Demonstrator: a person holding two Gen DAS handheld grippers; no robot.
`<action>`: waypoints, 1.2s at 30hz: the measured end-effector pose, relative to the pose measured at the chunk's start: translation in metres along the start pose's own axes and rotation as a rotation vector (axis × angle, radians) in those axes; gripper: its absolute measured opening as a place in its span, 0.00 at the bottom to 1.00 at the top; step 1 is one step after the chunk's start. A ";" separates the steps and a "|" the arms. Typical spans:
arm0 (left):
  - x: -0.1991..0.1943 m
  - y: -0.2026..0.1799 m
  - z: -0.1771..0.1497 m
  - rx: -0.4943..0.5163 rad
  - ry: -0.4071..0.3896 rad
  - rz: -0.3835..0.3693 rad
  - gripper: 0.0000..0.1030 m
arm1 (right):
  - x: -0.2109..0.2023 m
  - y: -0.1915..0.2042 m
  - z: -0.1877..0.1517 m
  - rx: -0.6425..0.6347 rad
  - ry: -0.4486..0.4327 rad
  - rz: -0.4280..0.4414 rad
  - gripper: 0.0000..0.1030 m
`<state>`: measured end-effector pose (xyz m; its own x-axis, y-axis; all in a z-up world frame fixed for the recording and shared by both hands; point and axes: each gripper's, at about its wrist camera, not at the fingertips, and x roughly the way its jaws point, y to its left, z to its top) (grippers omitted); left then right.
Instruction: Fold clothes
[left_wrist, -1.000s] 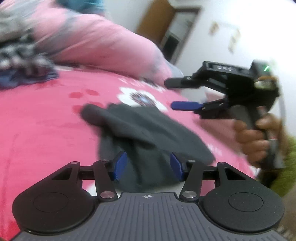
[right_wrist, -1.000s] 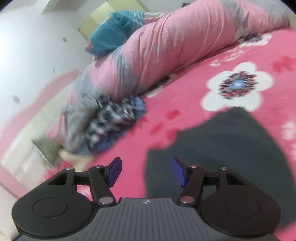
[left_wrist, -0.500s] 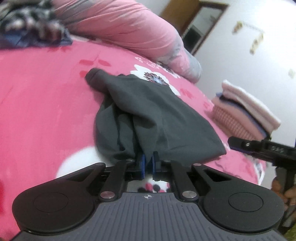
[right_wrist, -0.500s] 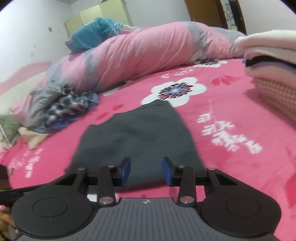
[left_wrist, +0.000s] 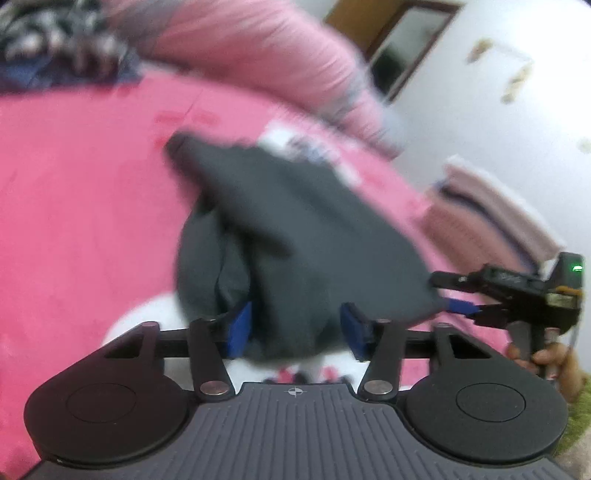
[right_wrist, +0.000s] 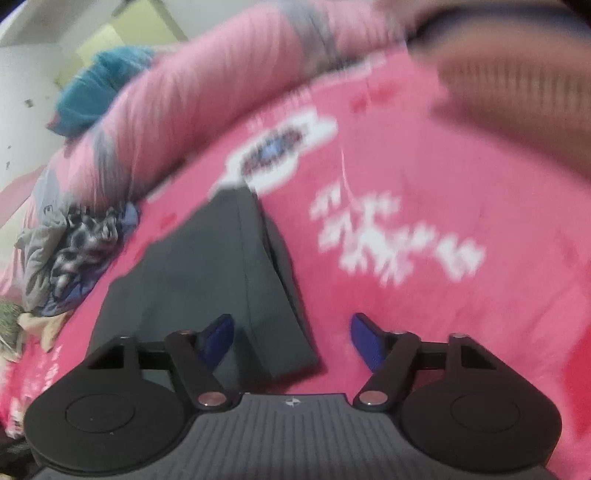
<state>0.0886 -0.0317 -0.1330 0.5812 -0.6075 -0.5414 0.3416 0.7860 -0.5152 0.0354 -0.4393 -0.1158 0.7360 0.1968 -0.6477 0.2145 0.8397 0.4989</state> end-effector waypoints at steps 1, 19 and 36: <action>0.000 0.007 0.000 -0.066 0.001 -0.042 0.08 | 0.000 0.000 0.001 -0.001 0.004 0.017 0.34; -0.005 0.043 -0.016 -0.248 0.018 -0.208 0.09 | -0.002 -0.028 -0.009 0.178 0.062 0.153 0.25; -0.020 -0.060 0.011 0.382 -0.169 0.009 0.31 | -0.040 0.053 -0.008 -0.300 -0.154 0.014 0.36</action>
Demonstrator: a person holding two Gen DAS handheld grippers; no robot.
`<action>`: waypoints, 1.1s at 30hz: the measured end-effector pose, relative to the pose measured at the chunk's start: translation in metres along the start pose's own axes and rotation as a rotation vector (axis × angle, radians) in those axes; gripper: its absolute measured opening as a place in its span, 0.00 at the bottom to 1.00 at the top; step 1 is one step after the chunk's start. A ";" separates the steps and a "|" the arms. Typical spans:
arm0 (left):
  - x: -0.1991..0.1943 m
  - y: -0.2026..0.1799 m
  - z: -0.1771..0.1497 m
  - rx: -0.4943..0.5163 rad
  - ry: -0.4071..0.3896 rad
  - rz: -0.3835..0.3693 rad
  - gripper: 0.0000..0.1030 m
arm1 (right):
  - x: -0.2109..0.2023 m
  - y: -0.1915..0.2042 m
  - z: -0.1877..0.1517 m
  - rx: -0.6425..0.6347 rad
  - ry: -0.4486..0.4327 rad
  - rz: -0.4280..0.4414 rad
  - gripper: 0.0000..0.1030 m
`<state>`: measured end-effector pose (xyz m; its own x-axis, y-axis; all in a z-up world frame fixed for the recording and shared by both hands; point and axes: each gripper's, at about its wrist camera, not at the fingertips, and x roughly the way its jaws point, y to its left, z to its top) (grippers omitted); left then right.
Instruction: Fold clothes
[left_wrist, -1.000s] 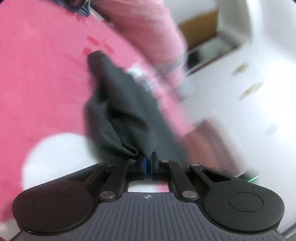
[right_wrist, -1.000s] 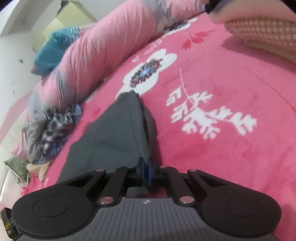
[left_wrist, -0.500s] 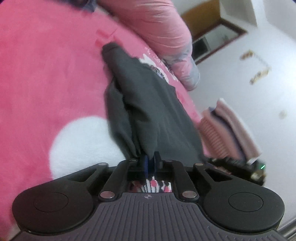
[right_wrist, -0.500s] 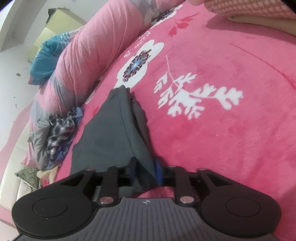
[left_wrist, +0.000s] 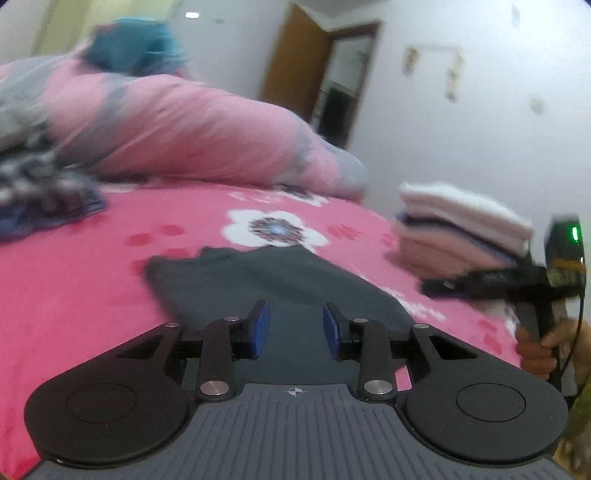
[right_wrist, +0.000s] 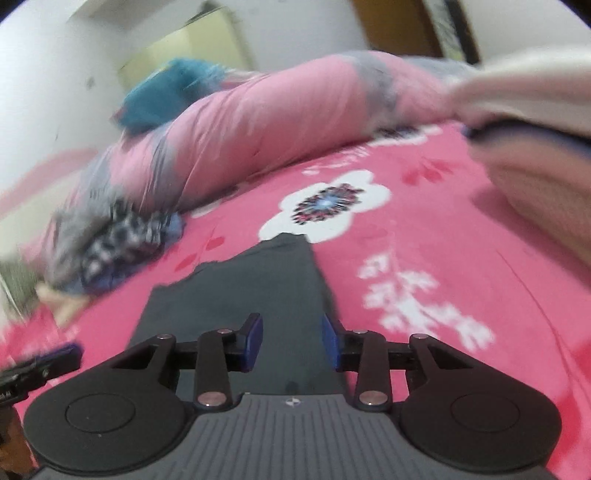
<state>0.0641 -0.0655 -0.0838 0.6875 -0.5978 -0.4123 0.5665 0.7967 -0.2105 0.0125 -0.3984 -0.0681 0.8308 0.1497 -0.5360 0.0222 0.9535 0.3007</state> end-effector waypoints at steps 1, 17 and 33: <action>0.013 -0.001 -0.007 0.011 0.040 0.034 0.31 | 0.009 0.001 -0.004 -0.022 0.024 -0.026 0.33; 0.011 0.041 -0.005 -0.146 0.009 0.072 0.31 | 0.027 0.006 0.013 -0.087 -0.004 -0.018 0.32; 0.066 0.055 0.032 -0.108 0.105 0.139 0.32 | 0.109 0.016 0.066 -0.053 0.059 0.065 0.32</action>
<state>0.1553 -0.0642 -0.0947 0.7014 -0.4736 -0.5327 0.4138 0.8791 -0.2367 0.1404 -0.3839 -0.0697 0.7954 0.2252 -0.5626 -0.0616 0.9536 0.2947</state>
